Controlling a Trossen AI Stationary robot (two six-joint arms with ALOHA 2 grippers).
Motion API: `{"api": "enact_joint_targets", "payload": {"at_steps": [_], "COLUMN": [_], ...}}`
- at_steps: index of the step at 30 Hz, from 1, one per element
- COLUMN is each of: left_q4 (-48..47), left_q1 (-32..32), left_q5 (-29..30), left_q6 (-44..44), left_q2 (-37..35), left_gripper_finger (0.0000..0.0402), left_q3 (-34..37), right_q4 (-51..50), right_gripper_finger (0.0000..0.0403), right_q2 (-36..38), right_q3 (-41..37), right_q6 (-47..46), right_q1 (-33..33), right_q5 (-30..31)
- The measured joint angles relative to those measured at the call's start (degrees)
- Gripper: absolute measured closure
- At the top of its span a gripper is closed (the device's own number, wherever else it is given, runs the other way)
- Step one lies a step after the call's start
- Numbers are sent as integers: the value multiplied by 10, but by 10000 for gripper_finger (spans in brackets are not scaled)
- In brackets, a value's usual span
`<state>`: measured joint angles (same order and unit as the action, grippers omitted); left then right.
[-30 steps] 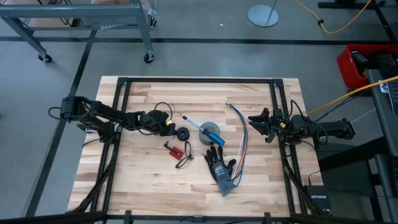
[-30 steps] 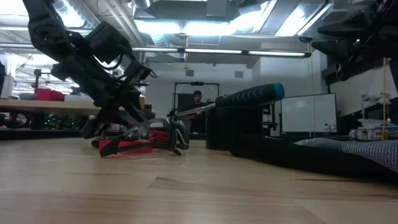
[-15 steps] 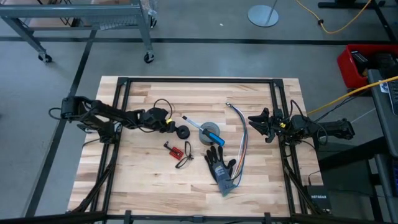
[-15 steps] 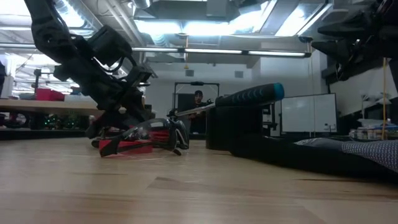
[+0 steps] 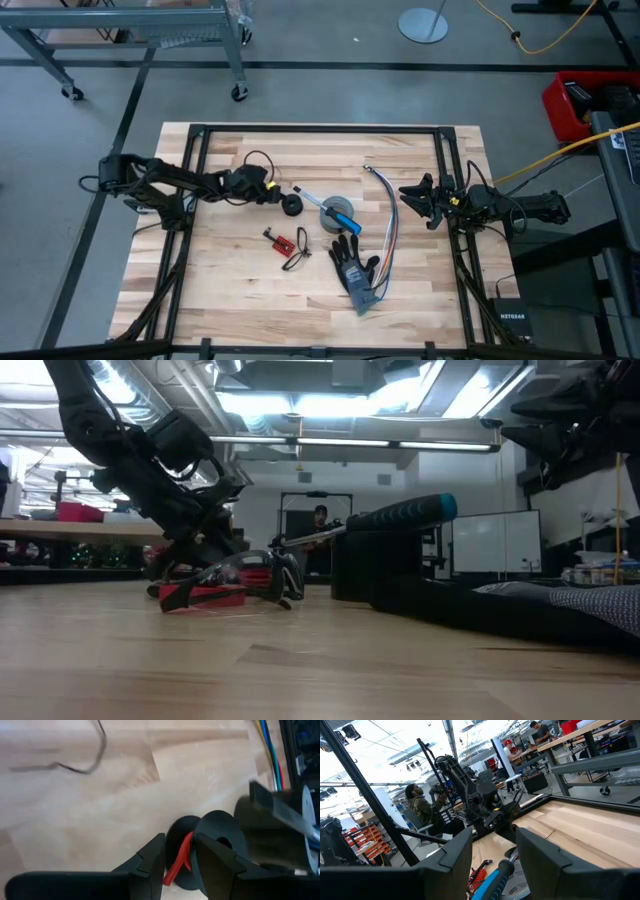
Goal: Coil cords
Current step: Uncoil the red wire from the spool
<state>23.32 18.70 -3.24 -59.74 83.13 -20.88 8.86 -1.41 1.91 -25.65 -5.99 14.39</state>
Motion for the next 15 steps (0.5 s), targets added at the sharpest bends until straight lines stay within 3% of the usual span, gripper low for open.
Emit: {"api": "enact_joint_targets", "payload": {"at_steps": [8,15], "left_q4": [-4,-21], "left_q1": [52,75], "left_q5": [-18,-159], "left_q6": [6,-10], "left_q2": [-23,-29], "left_gripper_finger": [302,302], "left_q3": [0,0], "right_q4": [0,0], "right_gripper_finger": [245,245], "right_q2": [0,0], "right_q3": [0,0], "right_q6": [0,0], "right_q1": [0,0], "right_q5": [0,-18]}}
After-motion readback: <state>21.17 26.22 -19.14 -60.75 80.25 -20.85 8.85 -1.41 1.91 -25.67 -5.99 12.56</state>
